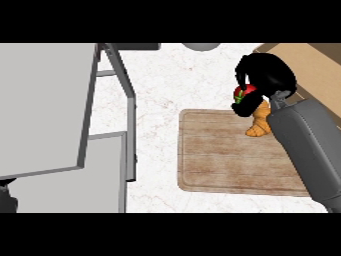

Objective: Pick the tomato from the cutting board and place it in the cardboard box

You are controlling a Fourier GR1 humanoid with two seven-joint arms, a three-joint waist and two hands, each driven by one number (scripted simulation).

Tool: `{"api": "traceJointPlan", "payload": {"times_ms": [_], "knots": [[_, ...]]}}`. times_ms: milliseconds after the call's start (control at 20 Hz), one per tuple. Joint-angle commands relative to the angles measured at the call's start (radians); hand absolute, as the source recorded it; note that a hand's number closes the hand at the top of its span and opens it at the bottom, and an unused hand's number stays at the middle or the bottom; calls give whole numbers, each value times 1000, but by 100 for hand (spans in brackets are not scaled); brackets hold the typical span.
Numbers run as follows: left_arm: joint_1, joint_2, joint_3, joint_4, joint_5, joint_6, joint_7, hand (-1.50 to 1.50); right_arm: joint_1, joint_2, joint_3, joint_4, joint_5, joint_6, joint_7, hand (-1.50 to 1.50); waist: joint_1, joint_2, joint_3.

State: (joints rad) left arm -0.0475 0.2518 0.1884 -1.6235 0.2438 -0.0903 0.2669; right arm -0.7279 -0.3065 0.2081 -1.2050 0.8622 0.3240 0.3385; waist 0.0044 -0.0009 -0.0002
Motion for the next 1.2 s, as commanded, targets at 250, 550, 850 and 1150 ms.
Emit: {"api": "traceJointPlan", "payload": {"times_ms": [250,550,850,1150], "knots": [[5,0,22,7,13,-7,-3,0,-115,-15,-106,-300,25,19,217,150,-13,-5,-1],[32,-8,8,-36,-17,7,7,0,-215,-102,-251,-239,32,19,252,150,3,1,0],[-3,-19,13,-10,-14,2,-6,0,-255,-154,-304,-108,68,-26,206,150,5,3,0],[9,-34,-5,-10,-23,-11,-11,0,-227,-266,-344,91,81,-89,-2,150,10,5,0]]}}
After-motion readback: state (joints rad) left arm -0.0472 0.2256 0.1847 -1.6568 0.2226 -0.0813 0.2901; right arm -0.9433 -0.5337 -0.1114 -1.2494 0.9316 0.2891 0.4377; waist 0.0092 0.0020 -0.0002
